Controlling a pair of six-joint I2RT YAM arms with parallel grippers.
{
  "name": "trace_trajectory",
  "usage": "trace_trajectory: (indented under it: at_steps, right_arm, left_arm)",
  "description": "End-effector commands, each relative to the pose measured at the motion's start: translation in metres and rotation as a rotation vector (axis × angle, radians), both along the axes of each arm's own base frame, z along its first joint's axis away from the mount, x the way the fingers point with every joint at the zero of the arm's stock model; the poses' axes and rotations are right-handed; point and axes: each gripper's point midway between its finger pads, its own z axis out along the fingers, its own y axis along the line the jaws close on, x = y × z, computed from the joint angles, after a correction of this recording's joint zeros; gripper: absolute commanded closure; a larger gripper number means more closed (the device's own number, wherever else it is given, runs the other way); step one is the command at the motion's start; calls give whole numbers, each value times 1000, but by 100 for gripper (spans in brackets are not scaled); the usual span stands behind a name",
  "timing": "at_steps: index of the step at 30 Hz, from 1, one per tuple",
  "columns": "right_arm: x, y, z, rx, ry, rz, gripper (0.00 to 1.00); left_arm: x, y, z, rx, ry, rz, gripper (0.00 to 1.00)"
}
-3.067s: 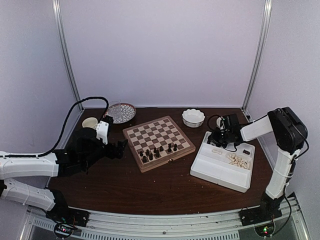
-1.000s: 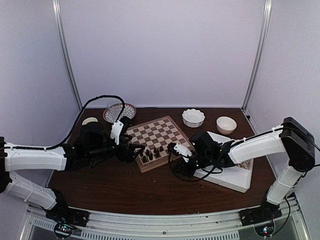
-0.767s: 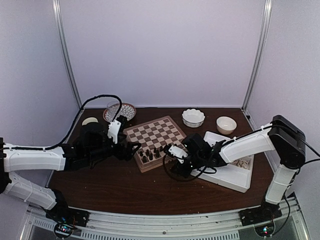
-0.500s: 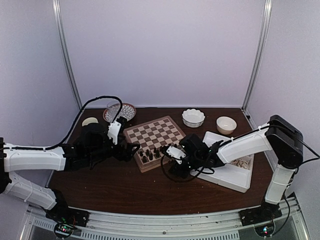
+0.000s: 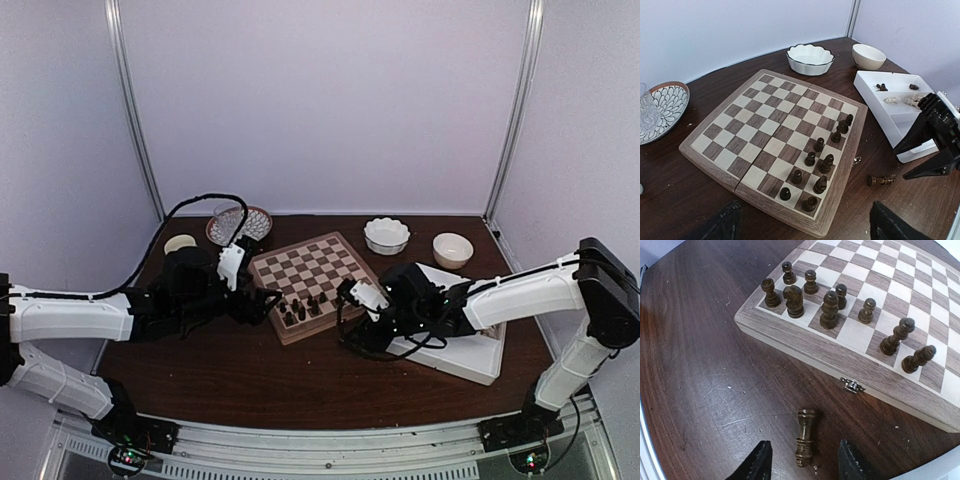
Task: Set up the chess pieces on the board
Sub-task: Place the queen at the center of the board, then pick up the queen from the center of the board.
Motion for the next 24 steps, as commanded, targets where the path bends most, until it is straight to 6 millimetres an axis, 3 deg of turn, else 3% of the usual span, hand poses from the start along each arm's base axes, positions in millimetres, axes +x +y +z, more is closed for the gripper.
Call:
trace_trajectory:
  at_steps: [1,6,18,24]
  right_arm:
    - [-6,-18,-9,-31,23,-90,52]
    - [-16,-18,-23,-69,26,-96,52]
    - [-5,-17,-51,-205,31,-127,54]
    - [-1,-15,-57,-230,34,-130,63]
  left_arm:
    - [1,-8,16,-29,-35,-29,11]
    - [0,-7,18,-33,-38,-33,11]
    - [-2,-7,21,-38,-48,-39,11]
    - [-3,-6,23,-41,-52,-42,11]
